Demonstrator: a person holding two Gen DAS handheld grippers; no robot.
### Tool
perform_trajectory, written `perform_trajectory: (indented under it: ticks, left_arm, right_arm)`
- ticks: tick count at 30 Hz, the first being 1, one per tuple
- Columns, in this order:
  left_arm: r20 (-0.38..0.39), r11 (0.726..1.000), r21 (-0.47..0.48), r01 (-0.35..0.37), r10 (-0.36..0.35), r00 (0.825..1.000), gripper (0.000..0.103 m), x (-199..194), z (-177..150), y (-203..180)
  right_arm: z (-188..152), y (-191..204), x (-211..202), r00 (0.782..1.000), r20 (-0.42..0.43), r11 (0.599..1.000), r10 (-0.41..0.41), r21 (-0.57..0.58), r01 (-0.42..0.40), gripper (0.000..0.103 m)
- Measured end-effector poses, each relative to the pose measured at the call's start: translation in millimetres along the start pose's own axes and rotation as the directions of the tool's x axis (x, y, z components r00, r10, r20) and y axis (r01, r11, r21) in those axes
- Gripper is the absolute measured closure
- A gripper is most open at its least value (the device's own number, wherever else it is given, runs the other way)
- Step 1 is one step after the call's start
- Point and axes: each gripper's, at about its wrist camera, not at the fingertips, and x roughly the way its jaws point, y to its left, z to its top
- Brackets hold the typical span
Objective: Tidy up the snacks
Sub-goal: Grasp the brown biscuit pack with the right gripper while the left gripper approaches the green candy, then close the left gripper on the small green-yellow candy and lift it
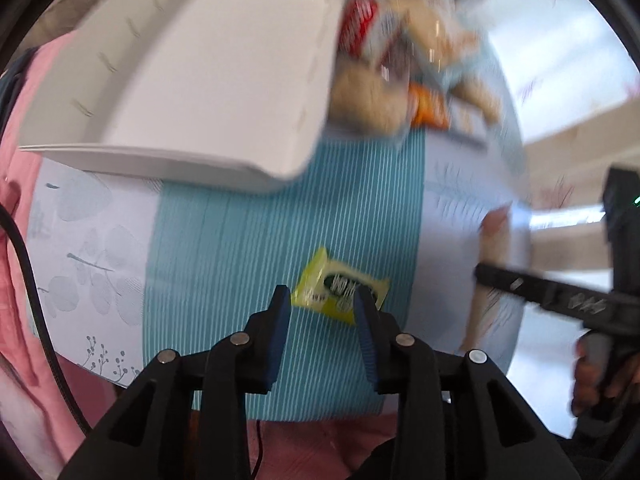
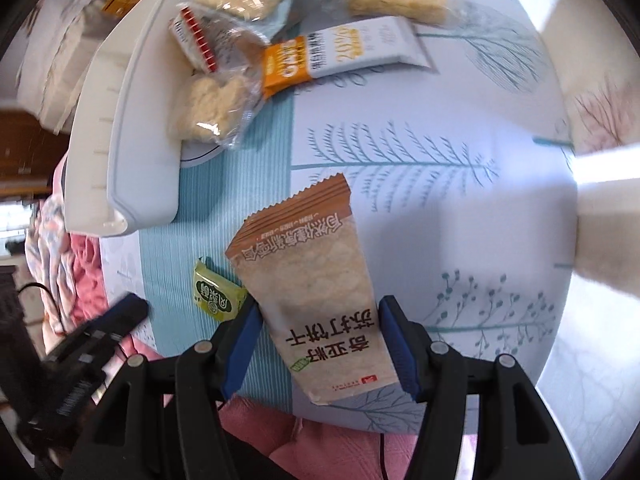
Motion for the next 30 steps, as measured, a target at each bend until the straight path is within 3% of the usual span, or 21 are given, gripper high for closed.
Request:
perform_trajectory:
  ticks: [1,3,7,9,10,22,30]
  left_arm:
    - [-0.017,1.000,0.012,-0.004,0.004,1.000,0.068,6,0,-2]
    - [-0.052,0.999,0.036,-0.013,0.015,0.999,0.048,18,-1,-6]
    - [-0.078,0.998,0.052,-0.023,0.027,0.997,0.040,33,0,-12]
    - [-0.084,0.998,0.047,-0.033,0.037,0.996,0.023,38,2,-14]
    - [-0.086,0.998,0.046,-0.039,0.042,0.995,0.021,40,3,-15]
    - [-0.112,0.993,0.022,-0.118,0.120,0.986,0.024,65,13,-17]
    - [-0.092,0.998,-0.052,-0.028,0.023,0.996,0.044,72,14,-11]
  right_arm:
    - [0,-3,-1,1.000,0.002,1.000,0.002,0.014,-0.002,0.043]
    - [-3,-10,-3,1.000,0.009,0.999,0.003,0.034,-0.003,0.043]
    - [-2,-13,-6,1.000,0.023,0.998,-0.001,0.055,0.000,0.043]
    - [-2,-16,-10,1.000,0.025,0.998,-0.001,0.055,0.000,0.043]
    - [-2,-17,-12,1.000,0.024,0.999,-0.002,0.054,0.000,0.043]
    - [7,-3,-15,1.000,0.025,1.000,-0.014,-0.007,0.014,0.043]
    - [7,2,-13,1.000,0.016,0.999,-0.019,-0.030,0.019,0.043]
